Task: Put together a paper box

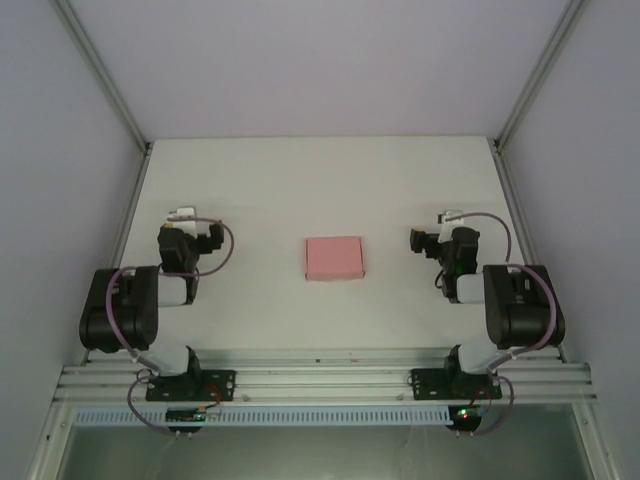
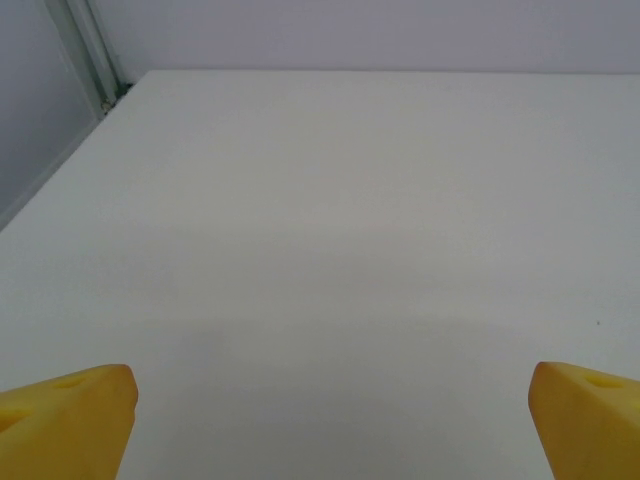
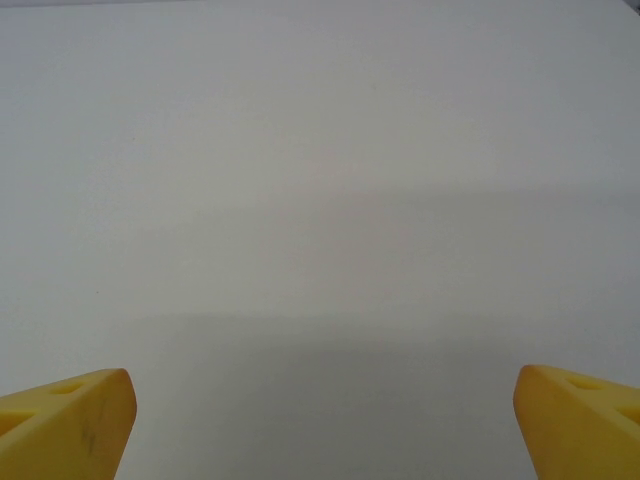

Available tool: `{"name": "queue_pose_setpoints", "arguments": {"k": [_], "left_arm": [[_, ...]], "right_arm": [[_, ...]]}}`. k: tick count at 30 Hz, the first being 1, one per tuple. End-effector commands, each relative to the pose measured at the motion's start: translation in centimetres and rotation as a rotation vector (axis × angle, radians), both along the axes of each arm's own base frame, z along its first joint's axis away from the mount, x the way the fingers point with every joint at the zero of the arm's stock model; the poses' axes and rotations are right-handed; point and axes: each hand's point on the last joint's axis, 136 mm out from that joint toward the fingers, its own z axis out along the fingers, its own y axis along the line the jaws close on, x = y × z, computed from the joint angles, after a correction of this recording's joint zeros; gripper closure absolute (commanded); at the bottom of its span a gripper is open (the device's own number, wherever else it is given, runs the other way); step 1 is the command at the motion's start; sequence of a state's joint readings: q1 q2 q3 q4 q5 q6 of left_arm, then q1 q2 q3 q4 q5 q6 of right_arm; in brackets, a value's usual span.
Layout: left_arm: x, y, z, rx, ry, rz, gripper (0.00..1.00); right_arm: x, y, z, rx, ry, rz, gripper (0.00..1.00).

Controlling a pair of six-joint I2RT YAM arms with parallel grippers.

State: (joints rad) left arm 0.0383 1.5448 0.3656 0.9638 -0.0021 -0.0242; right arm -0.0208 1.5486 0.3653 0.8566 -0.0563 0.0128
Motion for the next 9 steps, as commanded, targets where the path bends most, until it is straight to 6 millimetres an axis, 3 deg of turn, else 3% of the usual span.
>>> {"name": "queue_pose_setpoints", "arguments": {"k": [1,9], "left_arm": [[-0.21,-0.59,-0.54,0.006,0.028,-0.038,0.00],[-0.23,-0.60,-0.56,0.006,0.027,-0.038,0.00]], "right_arm": [[0.43,-0.18,0.60,0.011,-0.017,-0.021,0.01],[0.39,-0.05,0.54,0.015,-0.015,-0.015,0.01]]}}
